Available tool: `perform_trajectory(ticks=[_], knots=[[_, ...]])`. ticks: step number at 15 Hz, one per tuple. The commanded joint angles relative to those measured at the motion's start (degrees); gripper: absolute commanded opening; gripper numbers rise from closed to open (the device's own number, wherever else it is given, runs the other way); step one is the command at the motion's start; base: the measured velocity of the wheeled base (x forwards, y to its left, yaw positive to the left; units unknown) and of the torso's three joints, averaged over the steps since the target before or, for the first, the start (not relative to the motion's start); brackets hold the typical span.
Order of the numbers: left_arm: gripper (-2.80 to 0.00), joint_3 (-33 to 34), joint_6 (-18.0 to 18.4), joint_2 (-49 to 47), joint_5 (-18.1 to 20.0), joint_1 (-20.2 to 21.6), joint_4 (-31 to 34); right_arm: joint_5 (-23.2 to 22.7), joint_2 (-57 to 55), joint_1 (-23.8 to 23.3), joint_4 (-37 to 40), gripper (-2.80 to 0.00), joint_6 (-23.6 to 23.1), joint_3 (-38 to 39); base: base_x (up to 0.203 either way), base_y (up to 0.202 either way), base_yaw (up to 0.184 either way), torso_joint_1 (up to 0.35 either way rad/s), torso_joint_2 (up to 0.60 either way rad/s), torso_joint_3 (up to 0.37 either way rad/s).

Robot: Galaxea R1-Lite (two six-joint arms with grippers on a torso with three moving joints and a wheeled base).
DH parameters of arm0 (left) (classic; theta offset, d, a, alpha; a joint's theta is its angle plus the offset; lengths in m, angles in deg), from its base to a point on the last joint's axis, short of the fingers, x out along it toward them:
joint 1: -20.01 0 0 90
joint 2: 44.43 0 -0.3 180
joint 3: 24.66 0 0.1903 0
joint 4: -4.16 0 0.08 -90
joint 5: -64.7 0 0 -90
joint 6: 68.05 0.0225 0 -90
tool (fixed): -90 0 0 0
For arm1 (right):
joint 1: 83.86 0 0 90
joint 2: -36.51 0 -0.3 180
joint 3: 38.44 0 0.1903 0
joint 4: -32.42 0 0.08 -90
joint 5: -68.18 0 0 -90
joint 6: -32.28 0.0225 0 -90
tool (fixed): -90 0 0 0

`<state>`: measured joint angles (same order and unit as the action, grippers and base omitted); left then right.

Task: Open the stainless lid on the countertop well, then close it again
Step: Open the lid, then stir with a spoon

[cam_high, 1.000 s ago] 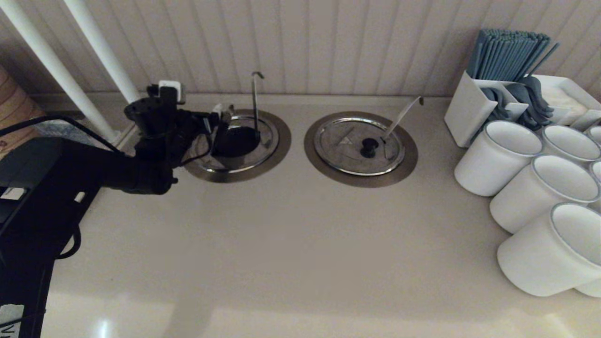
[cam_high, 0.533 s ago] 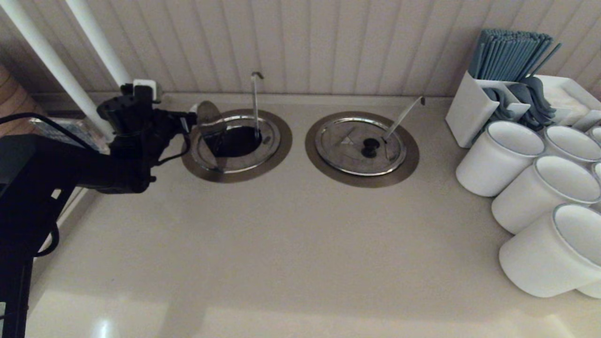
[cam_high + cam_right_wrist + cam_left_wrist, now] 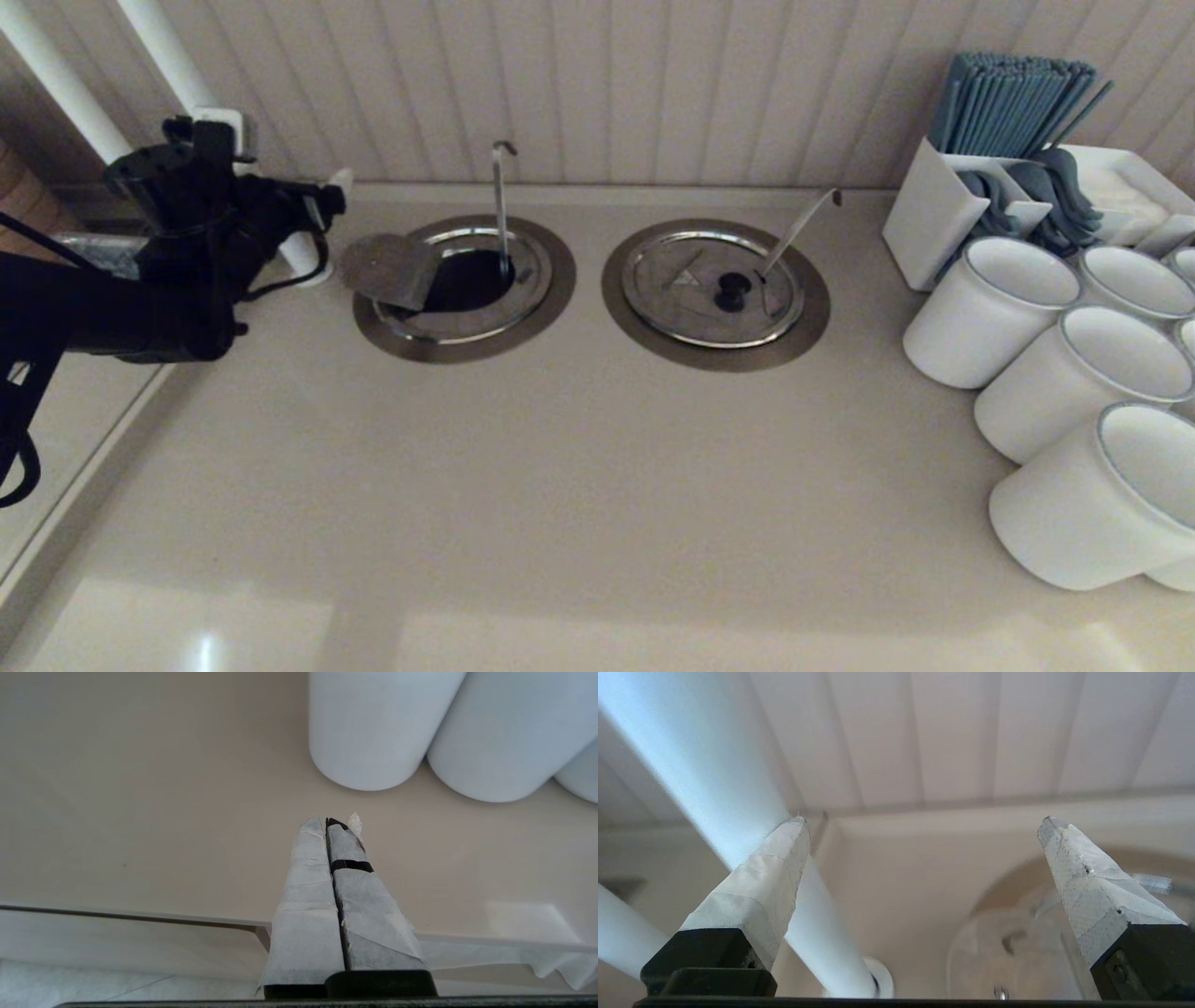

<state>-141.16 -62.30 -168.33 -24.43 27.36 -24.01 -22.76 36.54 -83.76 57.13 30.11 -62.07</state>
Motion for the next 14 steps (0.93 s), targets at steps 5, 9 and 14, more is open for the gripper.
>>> perform_trajectory(ticks=[5, 9, 14], knots=[[0.0, -0.11, -5.88, 5.64, -1.0, -11.08, 15.44, -0.03, -0.02, -0.01, 0.01, -2.8, -0.03, 0.0, 0.0, 0.0, 0.0, 0.0, 0.0, 0.0], [0.0, -16.44, -7.85, -7.33, -1.59, -20.62, 21.32, -0.03, -0.02, -0.01, -0.02, -2.8, -0.03, 0.0, 0.0, 0.0, 0.0, 0.0, 0.0, 0.0], [0.0, -19.18, -7.89, -11.37, -1.56, -25.11, 25.32, -0.03, -0.02, -0.01, -0.02, -2.8, -0.03, 0.0, 0.0, 0.0, 0.0, 0.0, 0.0, 0.0]])
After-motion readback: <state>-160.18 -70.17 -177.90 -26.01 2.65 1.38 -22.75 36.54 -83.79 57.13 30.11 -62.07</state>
